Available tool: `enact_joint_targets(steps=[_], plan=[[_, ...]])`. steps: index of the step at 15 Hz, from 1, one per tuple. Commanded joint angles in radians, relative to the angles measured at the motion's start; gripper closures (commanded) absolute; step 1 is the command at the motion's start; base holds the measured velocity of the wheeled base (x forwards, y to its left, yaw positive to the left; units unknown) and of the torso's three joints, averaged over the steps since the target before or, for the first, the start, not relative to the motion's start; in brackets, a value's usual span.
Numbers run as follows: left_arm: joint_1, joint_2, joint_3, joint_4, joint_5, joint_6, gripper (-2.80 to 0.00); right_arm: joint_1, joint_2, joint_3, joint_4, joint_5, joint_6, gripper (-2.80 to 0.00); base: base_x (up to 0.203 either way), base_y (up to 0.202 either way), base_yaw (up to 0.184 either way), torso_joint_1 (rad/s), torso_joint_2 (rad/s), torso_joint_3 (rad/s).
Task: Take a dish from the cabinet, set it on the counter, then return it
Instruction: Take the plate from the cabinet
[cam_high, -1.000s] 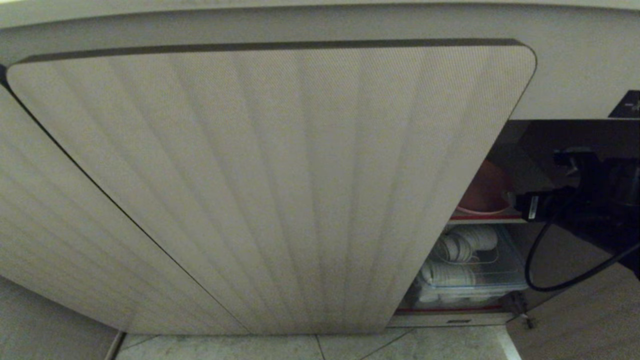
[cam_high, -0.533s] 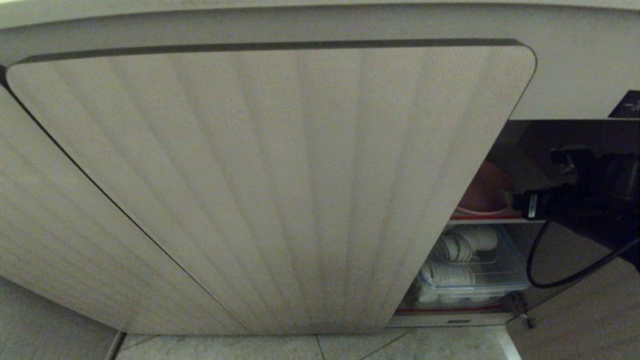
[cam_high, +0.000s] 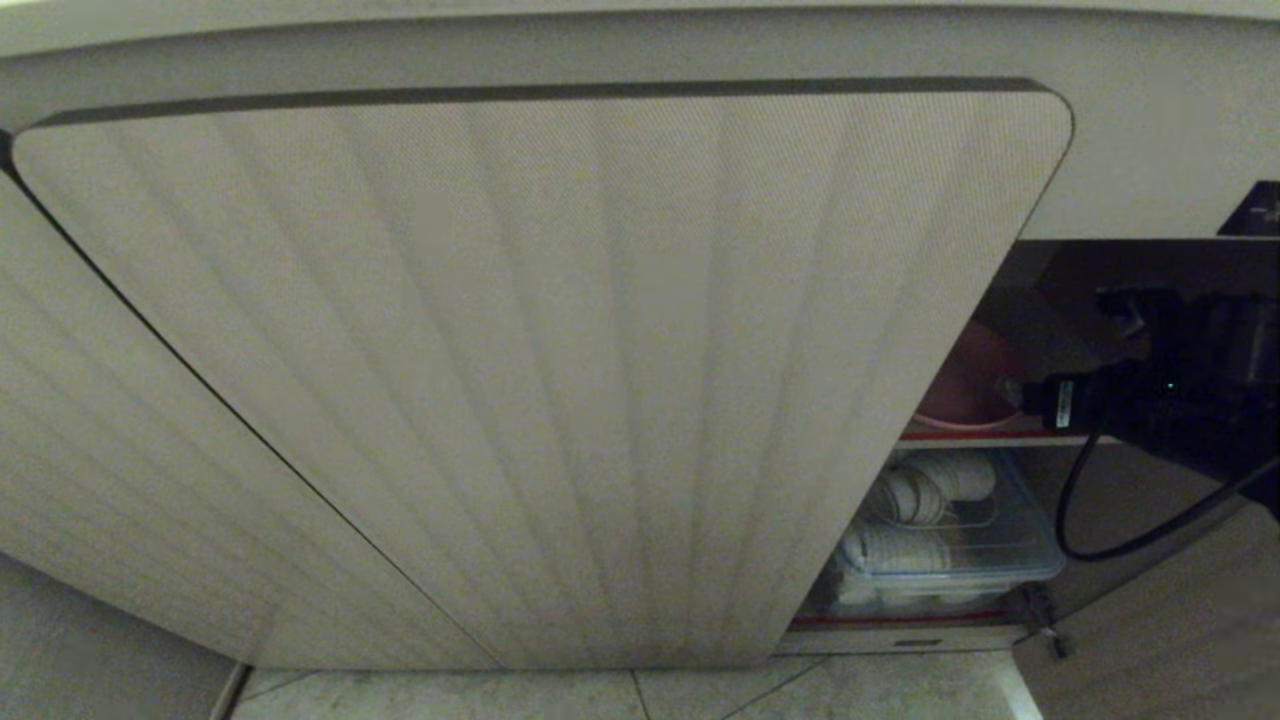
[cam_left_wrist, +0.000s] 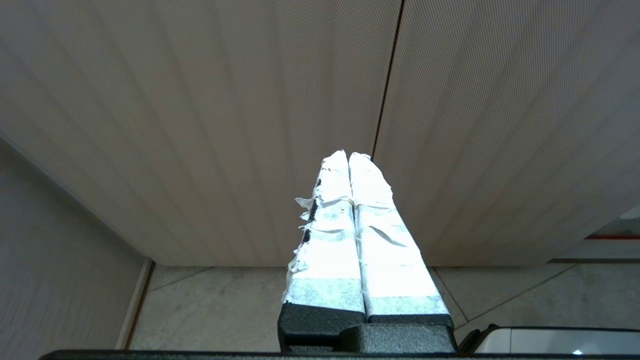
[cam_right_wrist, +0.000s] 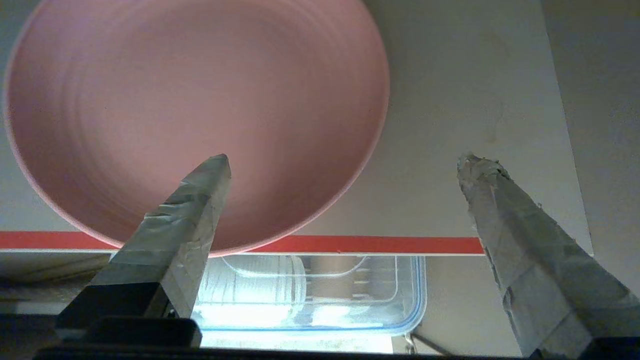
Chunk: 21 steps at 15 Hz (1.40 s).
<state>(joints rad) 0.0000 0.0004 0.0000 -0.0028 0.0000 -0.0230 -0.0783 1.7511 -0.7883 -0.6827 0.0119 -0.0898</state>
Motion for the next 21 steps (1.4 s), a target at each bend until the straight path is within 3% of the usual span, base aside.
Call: enact_joint_targets(steps=[1, 21], plan=[[0.0, 0.0, 0.0, 0.0, 0.0, 0.0, 0.0, 0.0, -0.001, -0.032, 0.027, 0.0, -0.001, -2.8, 0.0, 0.0, 0.0, 0.0, 0.0, 0.0], [0.0, 0.0, 0.0, 0.0, 0.0, 0.0, 0.0, 0.001, 0.0, -0.058, 0.16, 0.005, 0.007, -2.8, 0.0, 0.0, 0.0, 0.0, 0.0, 0.0]])
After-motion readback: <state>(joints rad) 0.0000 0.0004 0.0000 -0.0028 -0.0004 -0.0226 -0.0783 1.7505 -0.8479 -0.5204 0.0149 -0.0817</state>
